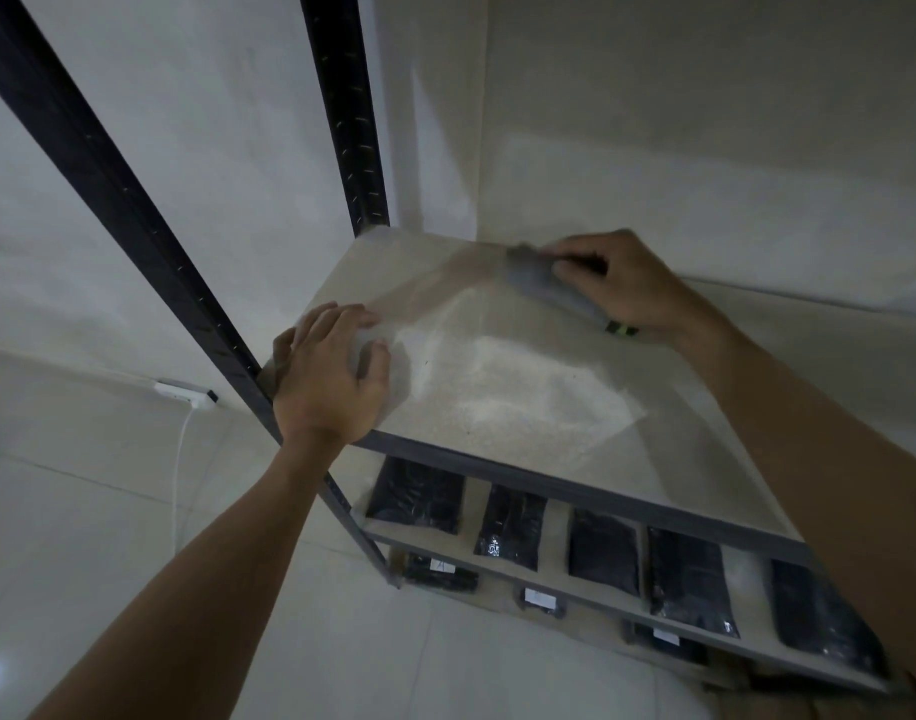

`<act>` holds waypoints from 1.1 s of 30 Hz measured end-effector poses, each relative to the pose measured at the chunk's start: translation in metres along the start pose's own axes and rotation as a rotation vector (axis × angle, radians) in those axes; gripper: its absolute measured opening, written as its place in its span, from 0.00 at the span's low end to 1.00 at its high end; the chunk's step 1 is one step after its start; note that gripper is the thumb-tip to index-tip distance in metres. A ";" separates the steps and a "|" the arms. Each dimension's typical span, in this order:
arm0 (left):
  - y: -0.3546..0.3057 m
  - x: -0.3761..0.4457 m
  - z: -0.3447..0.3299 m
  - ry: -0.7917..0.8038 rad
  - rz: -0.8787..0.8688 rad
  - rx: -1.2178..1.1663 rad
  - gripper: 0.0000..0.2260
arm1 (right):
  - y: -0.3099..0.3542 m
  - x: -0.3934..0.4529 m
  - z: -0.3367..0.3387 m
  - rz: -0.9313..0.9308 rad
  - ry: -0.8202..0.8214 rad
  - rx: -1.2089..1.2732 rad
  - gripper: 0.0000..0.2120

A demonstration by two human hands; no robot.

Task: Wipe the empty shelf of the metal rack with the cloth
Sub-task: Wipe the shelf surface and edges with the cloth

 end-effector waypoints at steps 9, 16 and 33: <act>-0.005 -0.003 0.003 0.004 -0.024 -0.021 0.12 | 0.027 -0.049 -0.032 0.025 0.085 0.073 0.14; -0.006 -0.004 0.004 0.017 -0.018 -0.010 0.11 | 0.009 -0.052 0.021 -0.061 -0.068 -0.059 0.14; -0.001 -0.002 0.003 -0.015 -0.016 -0.009 0.12 | 0.002 -0.110 0.031 -0.142 -0.266 -0.178 0.14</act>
Point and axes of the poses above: each hand's wrist, its own x-axis towards the middle knuckle, its own z-axis out of the back of the hand, y = z × x, the point moved 4 cm from there along x, towards the middle knuckle, and after that the axes turned 4 degrees about z, right-handed, at the moved point
